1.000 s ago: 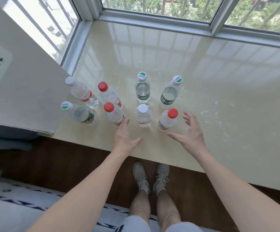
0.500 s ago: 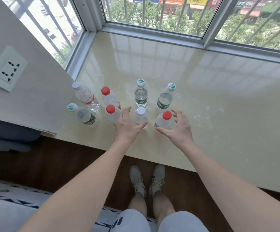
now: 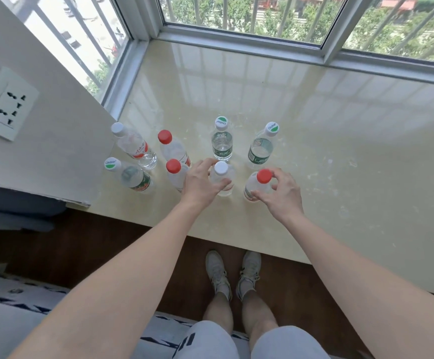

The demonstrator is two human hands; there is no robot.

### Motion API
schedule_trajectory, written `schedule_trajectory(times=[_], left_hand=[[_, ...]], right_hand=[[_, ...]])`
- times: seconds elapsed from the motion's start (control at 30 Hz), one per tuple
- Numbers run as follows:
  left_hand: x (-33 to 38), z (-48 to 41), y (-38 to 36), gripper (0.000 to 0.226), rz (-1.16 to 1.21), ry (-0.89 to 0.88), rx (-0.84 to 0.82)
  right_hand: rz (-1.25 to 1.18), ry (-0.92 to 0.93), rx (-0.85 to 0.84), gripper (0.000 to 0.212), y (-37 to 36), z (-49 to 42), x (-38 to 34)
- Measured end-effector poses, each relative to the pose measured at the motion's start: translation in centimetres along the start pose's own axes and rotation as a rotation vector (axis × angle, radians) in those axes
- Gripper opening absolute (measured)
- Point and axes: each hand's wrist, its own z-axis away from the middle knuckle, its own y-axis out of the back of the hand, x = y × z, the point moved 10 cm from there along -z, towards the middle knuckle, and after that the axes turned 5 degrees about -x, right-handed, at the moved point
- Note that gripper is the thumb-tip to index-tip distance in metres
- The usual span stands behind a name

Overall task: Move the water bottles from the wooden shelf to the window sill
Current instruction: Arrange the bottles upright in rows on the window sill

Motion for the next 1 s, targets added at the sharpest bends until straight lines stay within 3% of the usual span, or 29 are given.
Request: schedule_trajectory(times=[0.37,0.63,0.83,1.0], left_hand=[[0.0,0.1,-0.2,0.048,0.015,-0.030,-0.059],[0.0,0.0,-0.2,0.049,0.008,-0.052,-0.052],[-0.1,0.5,0.0,0.071,0.016,-0.034,-0.055],[-1.1,3.9,0.9,0.077,0.011,0.031,-0.055]], right_hand=[[-0.005,0.069,-0.021,0.055,0.2,0.0,-0.1],[-0.036,0.028,-0.041,0.072,-0.4,-0.5,0.8],[-0.026,-0.101,-0.073,0.094,-0.5,0.5,2.8],[0.021,-0.274,-0.080,0.092,-0.8,4.5,5.4]])
